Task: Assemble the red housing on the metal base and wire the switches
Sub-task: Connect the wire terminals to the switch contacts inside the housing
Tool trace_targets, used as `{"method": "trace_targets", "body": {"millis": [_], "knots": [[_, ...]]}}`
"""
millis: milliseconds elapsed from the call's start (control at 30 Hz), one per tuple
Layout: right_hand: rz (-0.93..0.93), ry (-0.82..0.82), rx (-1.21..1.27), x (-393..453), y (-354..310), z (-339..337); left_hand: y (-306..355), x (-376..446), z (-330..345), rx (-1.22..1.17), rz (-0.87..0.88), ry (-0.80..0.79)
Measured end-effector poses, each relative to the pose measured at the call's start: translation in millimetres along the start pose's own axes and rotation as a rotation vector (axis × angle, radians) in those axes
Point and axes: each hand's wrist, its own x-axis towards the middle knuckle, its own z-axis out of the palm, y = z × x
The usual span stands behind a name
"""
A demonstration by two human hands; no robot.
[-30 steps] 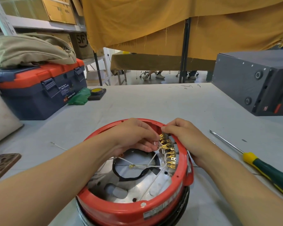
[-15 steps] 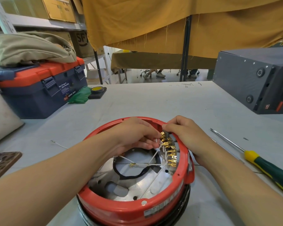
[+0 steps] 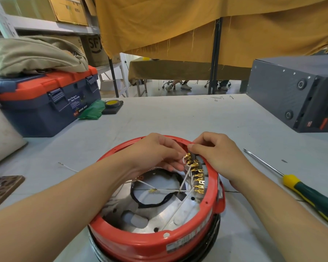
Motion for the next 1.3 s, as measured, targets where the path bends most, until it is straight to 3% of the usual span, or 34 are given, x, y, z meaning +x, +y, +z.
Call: {"method": "trace_targets", "body": {"millis": [400,867,1300], "knots": [[-0.008,0.007,-0.014,-1,0,0,1,-3,-2,0.303,0.144,0.011],[-0.002,0.023,-0.021,-2,-2,0,-1,5,6,-0.085,-0.071,0.044],[-0.01,0.03,-0.04,-2,-2,0,-1,11,10,-0.089,-0.062,0.045]]}}
